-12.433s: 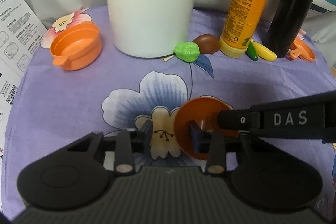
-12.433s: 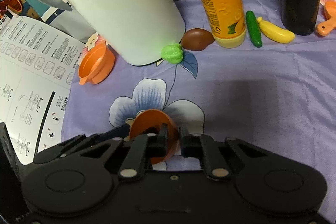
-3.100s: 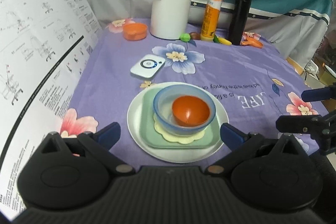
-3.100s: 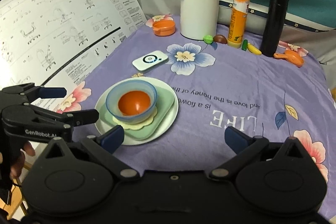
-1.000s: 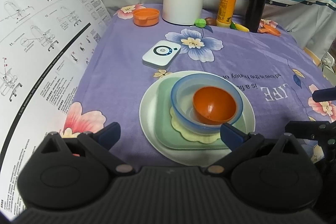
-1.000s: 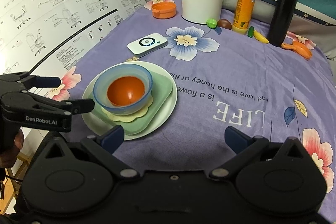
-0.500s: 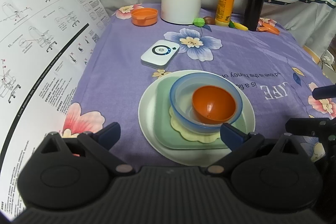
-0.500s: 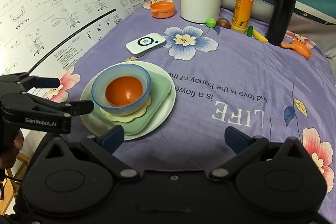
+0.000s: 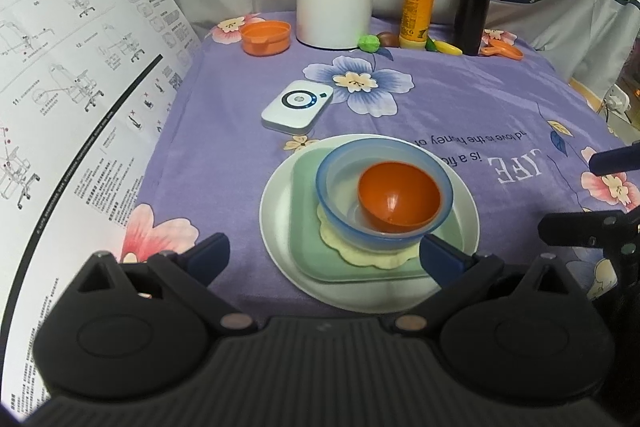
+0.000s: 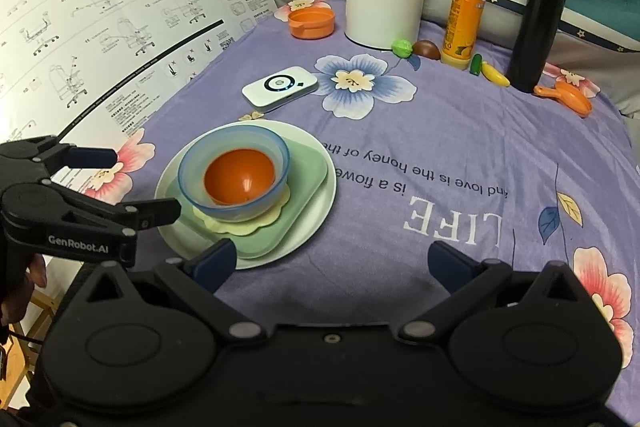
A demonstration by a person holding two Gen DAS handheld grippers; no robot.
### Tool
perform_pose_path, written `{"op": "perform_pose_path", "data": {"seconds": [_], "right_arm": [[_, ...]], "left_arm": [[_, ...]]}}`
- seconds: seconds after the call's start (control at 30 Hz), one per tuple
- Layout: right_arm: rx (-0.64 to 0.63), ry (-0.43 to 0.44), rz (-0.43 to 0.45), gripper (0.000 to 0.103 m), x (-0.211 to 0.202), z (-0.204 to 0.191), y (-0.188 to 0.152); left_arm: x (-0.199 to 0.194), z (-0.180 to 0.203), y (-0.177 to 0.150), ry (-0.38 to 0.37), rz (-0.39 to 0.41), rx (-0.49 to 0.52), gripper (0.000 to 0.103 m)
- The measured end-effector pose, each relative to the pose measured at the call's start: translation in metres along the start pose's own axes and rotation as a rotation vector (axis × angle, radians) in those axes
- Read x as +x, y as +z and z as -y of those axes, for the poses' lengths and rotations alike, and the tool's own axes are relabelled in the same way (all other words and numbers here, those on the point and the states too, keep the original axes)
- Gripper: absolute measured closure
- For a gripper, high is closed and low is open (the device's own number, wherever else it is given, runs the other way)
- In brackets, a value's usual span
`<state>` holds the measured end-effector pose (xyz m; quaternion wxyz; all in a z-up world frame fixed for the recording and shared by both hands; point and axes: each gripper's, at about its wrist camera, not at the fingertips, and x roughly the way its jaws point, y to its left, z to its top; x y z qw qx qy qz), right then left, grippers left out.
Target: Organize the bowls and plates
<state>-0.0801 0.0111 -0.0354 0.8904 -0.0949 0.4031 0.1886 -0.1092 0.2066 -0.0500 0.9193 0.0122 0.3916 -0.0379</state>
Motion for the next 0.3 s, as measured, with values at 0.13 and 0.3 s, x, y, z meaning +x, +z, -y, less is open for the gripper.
{"op": "perform_pose_path", "data": {"seconds": [0.13, 0.3], "right_arm": [[-0.002, -0.001, 0.007, 0.000, -0.0023, -0.0001, -0.0002], [-0.006, -0.004, 0.019, 0.000, -0.0068, -0.0018, -0.0003]], "left_arm": [[-0.0027, -0.0002, 0.0004, 0.003, 0.002, 0.007, 0.000], [-0.0066, 0.0010, 0.0005, 0.004, 0.007, 0.018, 0.000]]}}
